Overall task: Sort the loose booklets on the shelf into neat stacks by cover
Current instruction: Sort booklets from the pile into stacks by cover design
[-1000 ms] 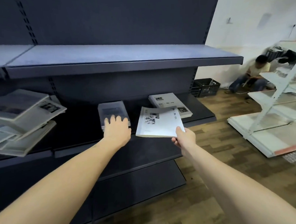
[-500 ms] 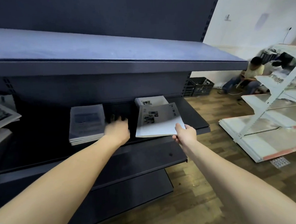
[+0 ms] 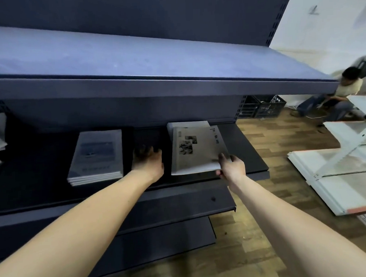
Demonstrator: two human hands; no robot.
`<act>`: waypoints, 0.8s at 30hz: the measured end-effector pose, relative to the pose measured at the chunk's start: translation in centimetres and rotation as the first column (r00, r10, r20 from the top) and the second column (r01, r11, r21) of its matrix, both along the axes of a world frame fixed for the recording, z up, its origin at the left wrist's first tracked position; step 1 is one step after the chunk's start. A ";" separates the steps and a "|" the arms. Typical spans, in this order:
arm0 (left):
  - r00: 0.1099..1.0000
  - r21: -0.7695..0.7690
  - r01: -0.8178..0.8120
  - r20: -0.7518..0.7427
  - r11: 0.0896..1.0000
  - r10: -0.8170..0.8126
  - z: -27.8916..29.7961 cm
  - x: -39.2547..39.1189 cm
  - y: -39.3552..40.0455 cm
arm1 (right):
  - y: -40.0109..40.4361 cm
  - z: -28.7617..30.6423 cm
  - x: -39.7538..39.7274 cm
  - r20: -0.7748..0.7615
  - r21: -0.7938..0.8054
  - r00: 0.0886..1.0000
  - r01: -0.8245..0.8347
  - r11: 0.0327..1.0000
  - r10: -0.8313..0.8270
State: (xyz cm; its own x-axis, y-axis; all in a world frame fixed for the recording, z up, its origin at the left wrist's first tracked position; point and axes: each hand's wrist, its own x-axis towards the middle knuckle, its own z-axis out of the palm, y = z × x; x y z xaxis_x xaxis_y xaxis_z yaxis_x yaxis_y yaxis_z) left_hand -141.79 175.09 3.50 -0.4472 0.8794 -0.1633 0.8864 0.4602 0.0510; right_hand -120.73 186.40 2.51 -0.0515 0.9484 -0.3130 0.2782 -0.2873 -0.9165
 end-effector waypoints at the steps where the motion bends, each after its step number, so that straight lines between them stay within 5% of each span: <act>1: 1.000 -0.005 -0.015 0.001 1.000 0.015 0.0 0.3 0.3 | 0.7 -0.1 0.0 0.002 -0.003 1.000 -0.018 1.000 0.018; 5: 0.996 -0.032 -0.087 0.016 0.996 0.088 -0.1 1.3 1.5 | 3.3 0.0 0.2 0.053 -0.007 0.990 -0.133 0.991 0.134; 11: 0.979 -0.043 -0.197 0.038 0.979 0.199 -0.8 2.6 3.1 | 6.5 -1.0 0.3 0.340 0.134 0.897 -0.344 0.929 0.283; 17: 0.965 -0.025 -0.257 0.056 0.966 0.258 -2.0 3.8 4.2 | 6.9 -2.5 0.2 0.643 0.219 0.724 -0.484 0.847 0.248; 24: 0.946 0.035 -0.313 0.094 0.949 0.309 -2.8 4.7 5.1 | 7.0 -4.7 0.5 0.628 0.227 0.706 -0.567 0.792 0.326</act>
State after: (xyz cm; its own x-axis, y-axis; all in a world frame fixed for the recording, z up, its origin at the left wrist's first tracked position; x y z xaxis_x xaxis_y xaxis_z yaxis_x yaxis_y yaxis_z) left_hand -137.05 180.18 0.70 -0.6857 0.7067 -0.1743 0.6907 0.7073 0.1504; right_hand -120.19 193.40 -2.17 -0.4417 0.8958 -0.0503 0.7476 0.3365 -0.5726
